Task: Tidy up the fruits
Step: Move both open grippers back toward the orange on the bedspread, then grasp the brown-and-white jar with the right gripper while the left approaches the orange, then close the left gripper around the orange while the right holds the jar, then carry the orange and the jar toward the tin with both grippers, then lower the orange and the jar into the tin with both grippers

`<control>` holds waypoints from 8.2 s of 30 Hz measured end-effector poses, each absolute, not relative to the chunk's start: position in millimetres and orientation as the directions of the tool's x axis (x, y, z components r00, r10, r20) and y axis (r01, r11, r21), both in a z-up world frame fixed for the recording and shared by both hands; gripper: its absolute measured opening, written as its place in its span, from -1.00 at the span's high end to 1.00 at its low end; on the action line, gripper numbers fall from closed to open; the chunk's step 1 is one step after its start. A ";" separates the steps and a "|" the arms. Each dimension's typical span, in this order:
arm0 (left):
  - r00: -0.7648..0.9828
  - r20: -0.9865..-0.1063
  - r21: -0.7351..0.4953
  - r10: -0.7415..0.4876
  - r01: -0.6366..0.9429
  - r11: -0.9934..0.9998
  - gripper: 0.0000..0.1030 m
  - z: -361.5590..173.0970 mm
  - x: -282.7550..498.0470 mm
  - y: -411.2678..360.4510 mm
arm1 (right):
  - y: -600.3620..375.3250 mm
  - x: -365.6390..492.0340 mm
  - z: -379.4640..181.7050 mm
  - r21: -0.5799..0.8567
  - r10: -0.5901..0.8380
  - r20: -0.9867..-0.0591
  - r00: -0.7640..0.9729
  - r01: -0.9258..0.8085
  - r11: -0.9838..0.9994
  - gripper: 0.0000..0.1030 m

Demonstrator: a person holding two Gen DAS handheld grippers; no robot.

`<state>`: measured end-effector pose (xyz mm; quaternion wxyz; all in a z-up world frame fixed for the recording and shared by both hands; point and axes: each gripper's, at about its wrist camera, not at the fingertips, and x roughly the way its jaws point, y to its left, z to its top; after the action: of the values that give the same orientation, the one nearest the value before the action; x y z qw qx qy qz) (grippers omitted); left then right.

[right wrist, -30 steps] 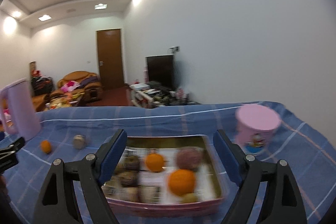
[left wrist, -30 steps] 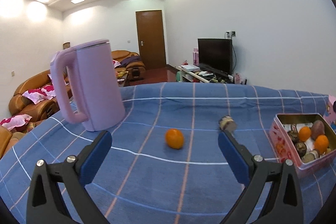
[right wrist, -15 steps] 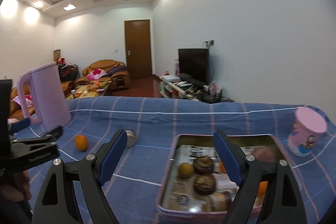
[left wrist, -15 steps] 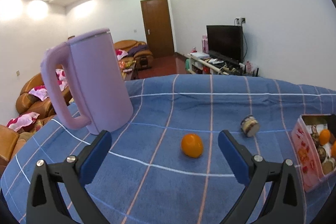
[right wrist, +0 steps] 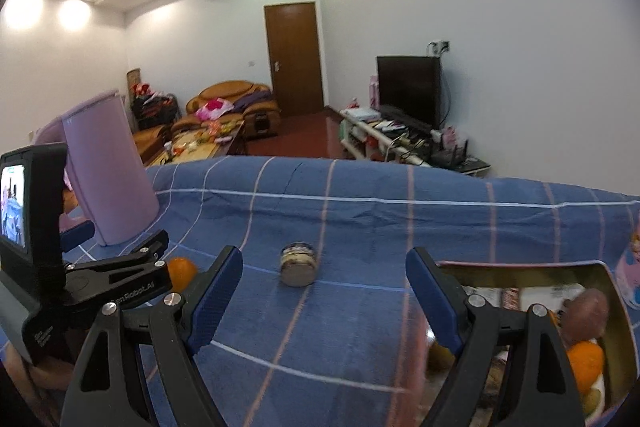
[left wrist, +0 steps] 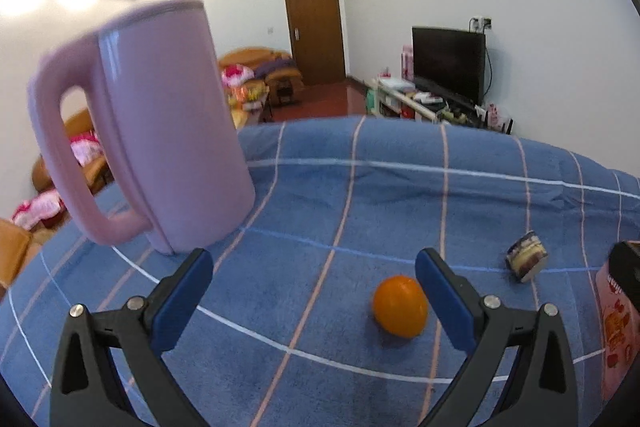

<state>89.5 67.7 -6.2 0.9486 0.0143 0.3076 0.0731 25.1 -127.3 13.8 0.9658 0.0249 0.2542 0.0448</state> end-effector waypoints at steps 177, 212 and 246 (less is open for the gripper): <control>0.697 -0.709 -0.015 -0.107 0.136 0.991 0.27 -27.1 -52.3 57.2 | -160.8 -63.0 -9.8 0.204 0.163 -0.543 0.824 -0.059 0.977 0.32; 0.767 -0.498 -0.108 -0.405 0.409 0.906 0.42 31.3 -53.2 -44.8 | -216.1 -92.7 8.7 0.106 0.008 -0.447 0.894 0.044 0.993 0.32; 0.680 -0.502 -0.131 -0.534 0.551 0.824 0.42 38.1 -35.4 -180.8 | -332.3 -108.1 15.8 0.072 -0.194 -0.434 0.880 0.249 0.966 0.32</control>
<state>-35.4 -180.8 38.1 0.9164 0.0153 0.2690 -0.2959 -108.1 -332.3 15.8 0.9674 0.0630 0.2171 -0.1144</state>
